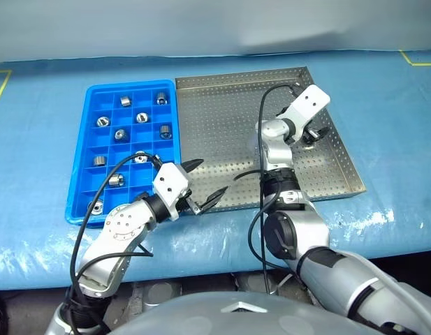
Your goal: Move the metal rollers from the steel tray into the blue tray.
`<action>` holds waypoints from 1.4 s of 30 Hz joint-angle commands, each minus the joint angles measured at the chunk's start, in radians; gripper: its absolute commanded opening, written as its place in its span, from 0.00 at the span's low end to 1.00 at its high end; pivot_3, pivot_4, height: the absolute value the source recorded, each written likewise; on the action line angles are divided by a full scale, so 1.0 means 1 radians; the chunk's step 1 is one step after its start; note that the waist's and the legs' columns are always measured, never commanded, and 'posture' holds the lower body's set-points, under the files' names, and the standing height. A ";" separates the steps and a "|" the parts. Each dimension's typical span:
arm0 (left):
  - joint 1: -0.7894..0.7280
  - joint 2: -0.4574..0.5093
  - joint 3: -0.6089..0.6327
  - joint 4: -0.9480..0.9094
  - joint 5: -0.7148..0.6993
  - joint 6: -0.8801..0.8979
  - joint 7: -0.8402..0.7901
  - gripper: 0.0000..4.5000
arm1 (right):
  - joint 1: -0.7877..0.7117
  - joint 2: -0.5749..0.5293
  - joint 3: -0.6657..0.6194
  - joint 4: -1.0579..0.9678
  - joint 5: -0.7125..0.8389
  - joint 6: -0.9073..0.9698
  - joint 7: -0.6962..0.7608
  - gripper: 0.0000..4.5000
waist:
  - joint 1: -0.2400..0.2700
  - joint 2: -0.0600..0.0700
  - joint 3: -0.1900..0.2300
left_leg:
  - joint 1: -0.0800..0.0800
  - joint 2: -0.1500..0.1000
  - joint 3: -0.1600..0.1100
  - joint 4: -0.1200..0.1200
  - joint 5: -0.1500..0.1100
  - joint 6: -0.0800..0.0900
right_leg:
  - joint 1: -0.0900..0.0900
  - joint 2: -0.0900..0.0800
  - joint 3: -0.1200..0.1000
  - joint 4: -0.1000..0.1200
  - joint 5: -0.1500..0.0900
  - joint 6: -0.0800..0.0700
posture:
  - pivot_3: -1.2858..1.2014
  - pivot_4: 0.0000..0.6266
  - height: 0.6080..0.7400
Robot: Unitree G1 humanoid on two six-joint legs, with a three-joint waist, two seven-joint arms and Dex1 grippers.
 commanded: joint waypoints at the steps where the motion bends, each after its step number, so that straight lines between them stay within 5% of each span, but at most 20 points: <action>1: -0.001 -0.005 -0.007 -0.018 -0.004 -0.015 -0.001 1.00 | -0.063 0.010 -0.028 0.051 0.016 -0.043 -0.031 0.99 | 0.000 0.000 0.000 | 0.000 0.000 0.000 0.000 0.000 0.000 | 0.000 0.000 0.000 0.000 0.000 0.000 | 0.51 0.24 1.00; 10: 0.003 -0.015 -0.014 -0.004 -0.003 -0.020 0.000 1.00 | -0.103 -0.008 -0.034 0.131 0.010 -0.063 -0.053 0.99 | 0.000 0.000 0.000 | 0.000 0.000 0.000 0.000 0.000 0.000 | 0.000 0.000 0.000 0.000 0.000 0.000 | 0.51 0.24 1.00; 20: 0.004 -0.030 0.001 0.038 0.006 -0.061 0.007 1.00 | 0.112 0.038 0.108 -0.330 -0.098 0.139 0.022 0.99 | 0.001 0.001 -0.001 | 0.000 0.000 0.000 0.000 0.000 0.000 | 0.000 0.000 0.000 0.000 0.000 0.000 | 0.50 0.24 1.00; 25: -0.025 -0.039 0.009 0.057 0.001 -0.063 0.011 1.00 | 0.242 0.008 0.168 -0.609 -0.132 0.282 0.158 0.99 | -0.002 0.003 -0.002 | 0.000 0.000 0.000 0.000 0.000 0.000 | 0.000 0.000 0.000 0.000 0.000 0.000 | 0.49 0.24 1.00; 35: -0.156 -0.061 0.036 0.091 0.001 0.002 0.056 1.00 | 0.504 -0.142 0.213 -1.109 -0.025 0.620 0.665 0.99 | -0.010 0.004 -0.002 | -0.001 0.000 0.000 0.003 0.000 0.000 | 0.000 0.000 0.000 0.000 0.000 0.001 | 0.46 0.24 1.00; 42: -0.374 -0.076 0.065 0.161 -0.043 0.143 0.040 1.00 | 0.694 -0.171 0.179 -1.325 0.049 0.613 0.834 0.99 | -0.054 0.004 -0.002 | -0.001 0.000 0.000 0.004 0.000 0.001 | 0.001 0.001 0.000 0.000 -0.001 0.003 | 0.42 0.24 1.00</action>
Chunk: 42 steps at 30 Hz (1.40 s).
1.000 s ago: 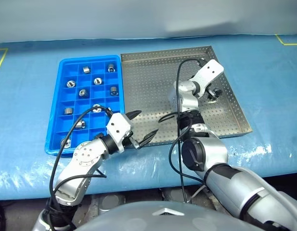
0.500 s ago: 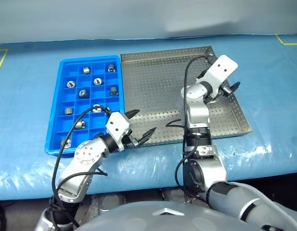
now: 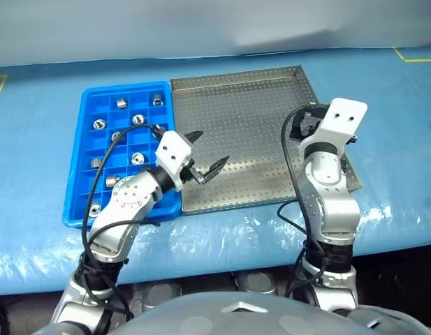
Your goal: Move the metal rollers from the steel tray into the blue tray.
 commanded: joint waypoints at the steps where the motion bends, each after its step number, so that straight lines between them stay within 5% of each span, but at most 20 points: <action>1: -0.099 -0.019 0.023 0.034 -0.034 0.060 -0.009 1.00 | 0.055 0.010 -0.026 -0.119 0.013 -0.003 0.033 0.99 | -0.014 0.000 0.000 | 0.000 0.000 0.000 0.000 0.000 0.000 | 0.000 0.000 0.000 0.000 0.000 0.000 | 0.41 0.24 1.00; 10: -0.388 -0.023 -0.038 0.385 0.021 -0.018 -0.140 1.00 | 0.199 0.056 -0.022 -0.259 0.022 0.017 0.072 0.99 | -0.115 0.000 0.000 | 0.000 0.000 0.001 0.001 0.000 0.000 | 0.000 0.000 0.002 -0.001 -0.001 0.005 | 0.36 0.24 1.00; 22: -0.723 -0.216 -0.070 1.098 0.132 -0.298 -0.273 1.00 | 0.410 0.034 0.049 -0.341 0.023 -0.029 0.186 0.99 | -0.239 -0.001 0.001 | -0.001 -0.001 0.003 0.001 -0.001 0.002 | 0.001 0.000 0.004 -0.003 -0.002 0.007 | 0.31 0.24 1.00; 31: -0.875 -0.311 -0.040 1.449 0.258 -0.470 -0.125 1.00 | 0.487 0.072 0.037 -0.402 0.012 -0.062 0.172 0.99 | -0.346 -0.004 0.002 | -0.001 -0.001 0.006 0.000 -0.004 0.006 | 0.001 0.000 0.007 -0.004 -0.003 0.010 | 0.27 0.24 1.00; 42: -0.949 -0.360 0.004 1.636 0.342 -0.509 0.115 1.00 | 0.516 0.101 0.032 -0.413 0.002 -0.083 0.162 0.99 | -0.444 -0.008 0.004 | 0.001 -0.003 0.016 0.000 -0.006 0.011 | 0.003 -0.002 0.018 -0.004 -0.003 0.017 | 0.26 0.24 1.00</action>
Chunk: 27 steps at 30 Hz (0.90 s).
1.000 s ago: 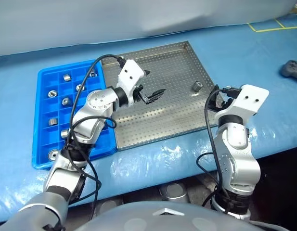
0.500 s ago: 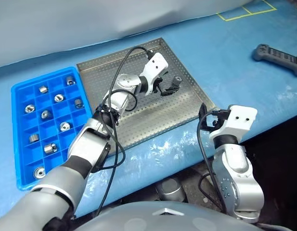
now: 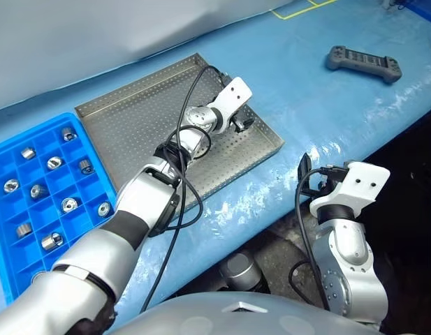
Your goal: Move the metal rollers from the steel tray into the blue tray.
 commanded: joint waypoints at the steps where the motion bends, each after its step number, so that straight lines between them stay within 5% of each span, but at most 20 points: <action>1: -0.045 -0.007 0.032 0.023 0.020 -0.017 0.085 1.00 | 0.011 0.009 -0.001 -0.051 -0.006 -0.033 -0.004 0.99 | -0.012 0.000 0.000 | 0.000 0.000 0.000 0.000 0.000 0.000 | 0.000 0.000 0.000 0.000 0.000 0.000 | 0.26 0.24 1.00; 14: -0.064 0.015 0.198 0.063 -0.044 0.019 0.164 1.00 | 0.011 0.024 0.006 -0.041 -0.016 -0.046 -0.006 0.99 | -0.057 -0.001 0.000 | 0.001 -0.004 0.006 0.001 0.000 0.000 | 0.001 -0.004 0.005 0.000 0.001 0.007 | 0.25 0.24 1.00; 27: -0.033 0.008 0.196 0.104 0.009 0.056 0.255 1.00 | 0.035 0.041 0.014 -0.042 -0.022 -0.069 -0.021 0.99 | -0.083 -0.002 0.000 | 0.001 -0.004 0.008 0.003 -0.001 0.002 | 0.001 -0.004 0.007 0.000 0.002 0.009 | 0.24 0.24 1.00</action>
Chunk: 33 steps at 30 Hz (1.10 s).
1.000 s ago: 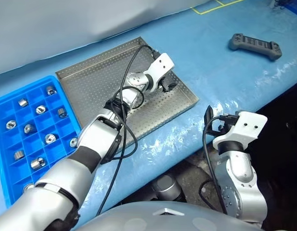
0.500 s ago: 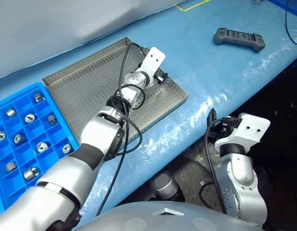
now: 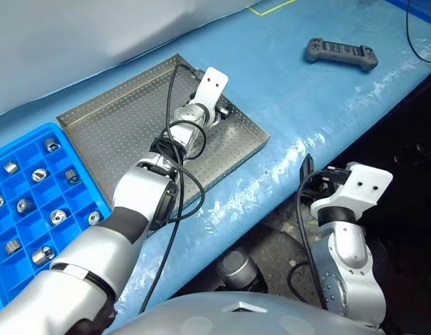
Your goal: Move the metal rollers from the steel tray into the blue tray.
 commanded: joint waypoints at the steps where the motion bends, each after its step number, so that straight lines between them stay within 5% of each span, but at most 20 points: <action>1: 0.004 -0.004 0.001 0.007 0.016 0.019 0.031 1.00 | 0.008 0.019 -0.002 -0.043 -0.001 -0.030 -0.011 0.99 | -0.012 0.000 0.000 | 0.000 0.000 0.000 0.001 0.000 0.001 | 0.000 0.000 0.000 0.000 0.000 0.000 | 0.24 0.24 1.00; 11: 0.039 -0.006 0.024 0.018 0.009 0.060 0.075 1.00 | 0.015 0.015 -0.008 -0.048 0.001 -0.034 -0.015 0.99 | -0.052 -0.002 -0.001 | 0.001 0.000 0.002 0.003 0.000 0.001 | 0.001 -0.001 0.002 0.000 0.002 0.003 | 0.23 0.24 1.00; 20: 0.049 0.010 0.060 0.017 0.003 0.057 0.138 0.37 | 0.013 0.012 -0.014 -0.045 0.004 -0.035 -0.013 1.00 | -0.072 -0.004 -0.002 | 0.001 -0.001 0.003 0.004 0.000 0.001 | 0.002 -0.001 0.003 0.000 0.002 0.004 | 0.23 0.24 1.00; 33: 0.033 0.006 0.137 -0.050 -0.083 0.003 -0.003 0.37 | -0.013 0.004 -0.013 -0.028 0.006 -0.025 -0.005 1.00 | -0.068 -0.004 -0.001 | 0.001 -0.001 0.004 0.004 0.000 0.001 | 0.002 -0.001 0.003 0.000 0.003 0.005 | 0.25 0.24 1.00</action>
